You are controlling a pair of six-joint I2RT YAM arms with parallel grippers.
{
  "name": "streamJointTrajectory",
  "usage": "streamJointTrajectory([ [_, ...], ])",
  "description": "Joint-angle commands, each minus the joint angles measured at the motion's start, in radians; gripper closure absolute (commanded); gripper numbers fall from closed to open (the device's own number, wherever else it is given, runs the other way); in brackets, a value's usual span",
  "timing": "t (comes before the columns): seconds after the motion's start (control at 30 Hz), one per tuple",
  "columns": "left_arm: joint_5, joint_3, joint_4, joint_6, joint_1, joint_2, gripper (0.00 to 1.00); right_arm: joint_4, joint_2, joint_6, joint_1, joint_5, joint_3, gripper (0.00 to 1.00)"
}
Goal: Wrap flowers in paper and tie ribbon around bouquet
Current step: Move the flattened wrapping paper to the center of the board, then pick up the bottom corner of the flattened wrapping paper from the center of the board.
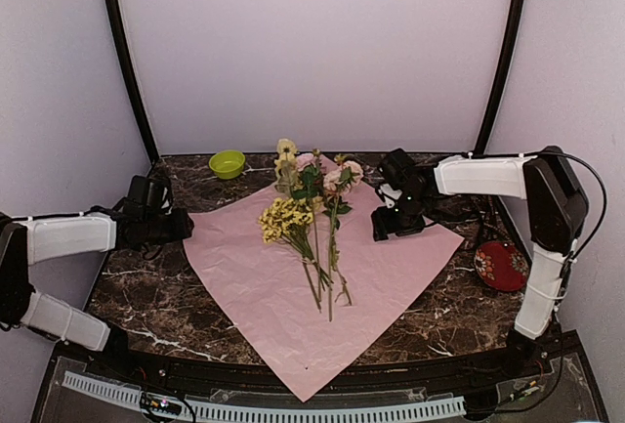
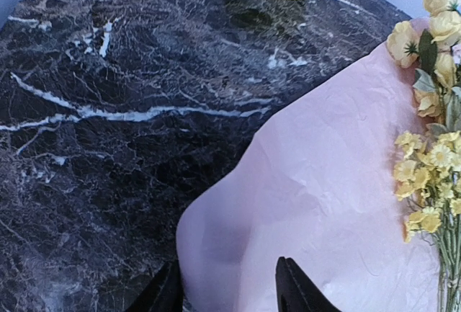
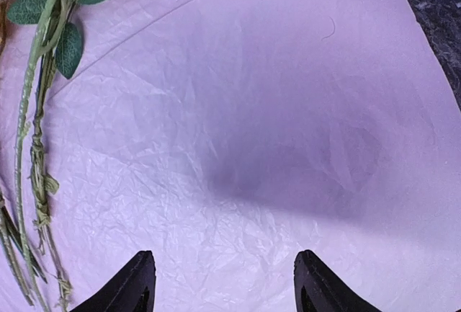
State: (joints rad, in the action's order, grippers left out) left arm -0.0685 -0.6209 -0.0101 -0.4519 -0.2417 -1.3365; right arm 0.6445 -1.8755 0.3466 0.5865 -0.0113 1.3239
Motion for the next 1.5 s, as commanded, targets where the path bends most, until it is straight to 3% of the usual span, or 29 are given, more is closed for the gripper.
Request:
streamJointTrajectory([
  [0.0, -0.230, -0.033, 0.138, 0.008, -0.084, 0.141, 0.51, 0.060, 0.005, -0.046, 0.085, 0.141, 0.028, 0.34],
  [0.1, -0.384, -0.058, 0.206, 0.033, -0.145, 0.214, 0.48, 0.092, -0.032, -0.077, 0.139, 0.155, 0.067, 0.34],
  [0.33, -0.417, -0.092, 0.242, 0.070, -0.251, 0.213, 0.49, 0.110, -0.135, -0.080, 0.198, 0.190, 0.149, 0.34],
  [0.63, -0.285, -0.010, 0.134, 0.038, -0.322, -0.003, 0.50, 0.122, -0.198, -0.077, 0.254, 0.179, 0.237, 0.34],
  [0.8, -0.203, 0.008, 0.059, 0.046, -0.326, -0.003, 0.50, 0.094, -0.183, -0.083, 0.258, 0.110, 0.236, 0.34],
  [1.1, -0.015, -0.048, 0.001, 0.322, -0.458, 0.053, 0.51, 0.081, -0.090, -0.098, 0.238, 0.097, 0.204, 0.33],
  [1.33, 0.147, -0.039, -0.027, 0.583, -0.736, -0.012, 0.53, 0.040, -0.029, -0.104, 0.198, -0.008, 0.141, 0.33],
  [1.47, 0.269, -0.086, 0.057, 0.764, -0.860, -0.026, 0.48, 0.056, -0.037, -0.118, 0.195, -0.010, 0.150, 0.33],
])
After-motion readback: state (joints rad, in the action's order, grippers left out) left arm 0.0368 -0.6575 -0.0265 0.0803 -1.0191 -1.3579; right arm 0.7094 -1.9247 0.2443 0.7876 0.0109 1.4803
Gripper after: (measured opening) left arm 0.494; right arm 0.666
